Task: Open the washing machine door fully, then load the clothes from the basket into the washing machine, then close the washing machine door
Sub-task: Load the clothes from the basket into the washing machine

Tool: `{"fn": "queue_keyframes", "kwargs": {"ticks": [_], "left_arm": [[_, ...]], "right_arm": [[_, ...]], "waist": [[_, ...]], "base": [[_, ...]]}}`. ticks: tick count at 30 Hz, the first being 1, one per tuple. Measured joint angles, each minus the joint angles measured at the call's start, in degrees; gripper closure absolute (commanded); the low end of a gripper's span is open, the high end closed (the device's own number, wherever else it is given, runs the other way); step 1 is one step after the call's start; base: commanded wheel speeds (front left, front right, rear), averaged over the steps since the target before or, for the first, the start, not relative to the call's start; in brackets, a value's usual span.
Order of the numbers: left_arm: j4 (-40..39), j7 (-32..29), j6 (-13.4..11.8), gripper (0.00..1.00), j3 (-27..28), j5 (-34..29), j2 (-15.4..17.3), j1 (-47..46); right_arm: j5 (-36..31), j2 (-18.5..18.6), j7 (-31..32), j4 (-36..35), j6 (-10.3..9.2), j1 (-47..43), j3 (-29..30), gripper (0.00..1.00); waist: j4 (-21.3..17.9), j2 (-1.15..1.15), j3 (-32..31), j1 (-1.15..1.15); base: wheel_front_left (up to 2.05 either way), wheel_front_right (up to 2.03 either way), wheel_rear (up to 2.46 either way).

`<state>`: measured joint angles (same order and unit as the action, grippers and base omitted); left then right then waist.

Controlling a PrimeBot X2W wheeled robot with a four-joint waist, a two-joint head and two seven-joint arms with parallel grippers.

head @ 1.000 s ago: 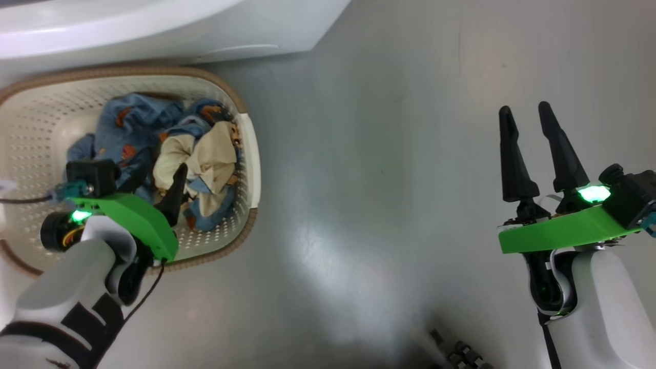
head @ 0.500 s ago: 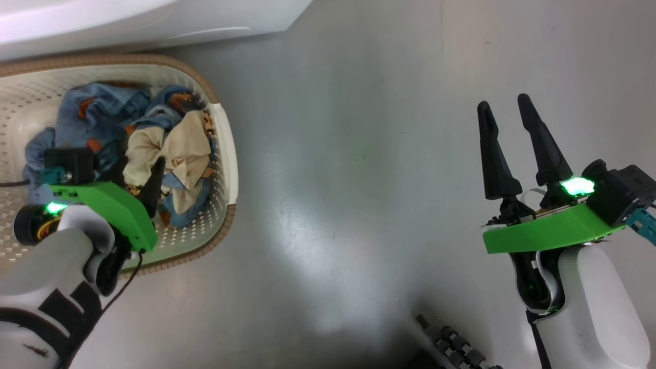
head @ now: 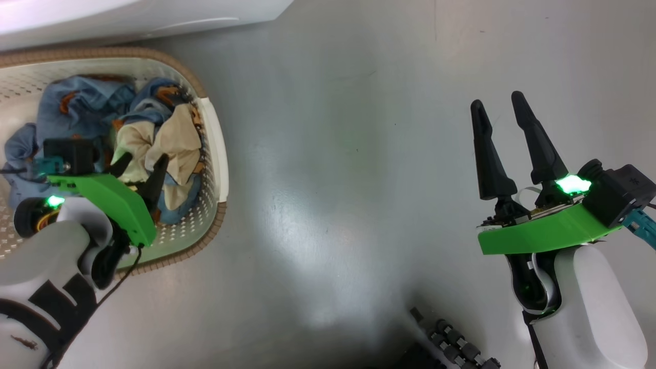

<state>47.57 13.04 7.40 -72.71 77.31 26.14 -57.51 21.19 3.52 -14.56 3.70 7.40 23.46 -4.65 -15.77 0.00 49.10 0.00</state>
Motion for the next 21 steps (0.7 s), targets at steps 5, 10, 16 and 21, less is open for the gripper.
{"fn": "queue_keyframes", "kwargs": {"ticks": [5,10,16,21], "left_arm": [[0.2,0.1,0.0,0.85,-0.7,0.1,0.0,-0.5],[0.2,0.1,0.0,1.0,-1.1,0.6,-0.2,-0.5],[0.2,0.7,0.0,1.0,-1.3,1.5,-0.7,-0.5],[0.5,1.2,0.0,1.0,-0.8,2.6,-0.9,-0.2]], "right_arm": [[-0.5,0.0,0.0,-0.5,0.0,0.0,-0.1,0.0],[-0.7,0.0,0.0,-0.9,0.0,-0.1,0.1,0.0],[-1.0,0.0,0.0,-1.0,0.0,-0.1,1.1,0.0],[-0.9,0.0,0.0,-0.4,0.0,-0.1,1.4,0.0]], "waist": [[-0.3,0.0,0.2,0.0],[-0.3,0.0,0.2,0.0],[0.6,0.0,-0.4,0.0],[1.6,0.0,-2.2,0.0]], "base": [[0.0,0.0,0.0],[0.0,0.0,0.0],[0.0,0.0,0.0],[0.0,0.0,0.0]]}}
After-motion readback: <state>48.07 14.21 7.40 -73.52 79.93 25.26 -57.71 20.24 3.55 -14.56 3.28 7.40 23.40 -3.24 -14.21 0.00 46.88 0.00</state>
